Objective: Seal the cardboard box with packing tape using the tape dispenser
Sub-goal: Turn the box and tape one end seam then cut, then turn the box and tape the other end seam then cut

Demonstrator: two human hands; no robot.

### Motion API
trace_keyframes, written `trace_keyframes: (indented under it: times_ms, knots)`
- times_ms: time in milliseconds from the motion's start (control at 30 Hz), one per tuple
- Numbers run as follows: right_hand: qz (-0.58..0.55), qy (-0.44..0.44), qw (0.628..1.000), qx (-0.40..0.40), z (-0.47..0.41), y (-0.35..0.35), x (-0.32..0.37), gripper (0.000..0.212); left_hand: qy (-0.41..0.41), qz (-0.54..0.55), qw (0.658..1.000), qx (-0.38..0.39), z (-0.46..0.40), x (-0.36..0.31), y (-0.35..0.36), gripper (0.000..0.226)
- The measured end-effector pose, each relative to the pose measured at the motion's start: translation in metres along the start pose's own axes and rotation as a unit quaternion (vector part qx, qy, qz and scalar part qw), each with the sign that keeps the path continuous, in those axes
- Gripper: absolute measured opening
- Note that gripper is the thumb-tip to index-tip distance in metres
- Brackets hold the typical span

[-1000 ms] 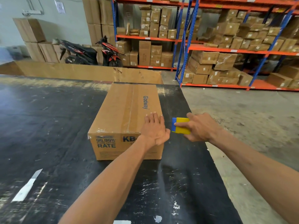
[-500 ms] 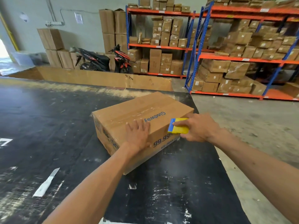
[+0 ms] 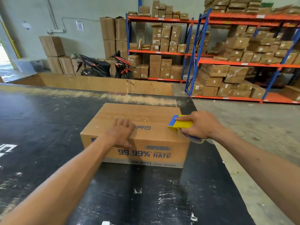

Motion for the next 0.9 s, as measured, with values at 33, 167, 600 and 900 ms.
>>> trace_keyframes:
  times_ms: [33, 167, 600, 900]
  knots:
    - [-0.005, 0.008, 1.000, -0.010, 0.000, 0.000, 0.001, 0.049, 0.009, 0.017, 1.000, -0.007, -0.001, -0.023, 0.000, 0.116]
    - [-0.008, 0.044, 0.998, -0.038, 0.002, -0.001, -0.006, 0.051, 0.010, 0.058, 0.998, -0.022, -0.008, -0.109, 0.009, 0.129]
    - [-0.115, 0.157, 0.977, -0.087, 0.018, -0.005, -0.018, 0.051, 0.163, 0.179, 0.968, -0.062, -0.012, -0.050, 0.027, 0.105]
    - [-0.127, 0.165, 0.973, -0.103, 0.010, -0.015, -0.003, 0.051, -0.041, 0.191, 0.979, 0.065, 0.016, -0.142, -0.033, 0.129]
Point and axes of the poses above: each hand's wrist, its own z-axis away from the middle knuckle, its own y-axis out of the palm, x = y × z, the point moved 2 cm from there along -z, towards the middle knuckle, and after that the axes turned 14 degrees about -y, right-handed, at the moved point
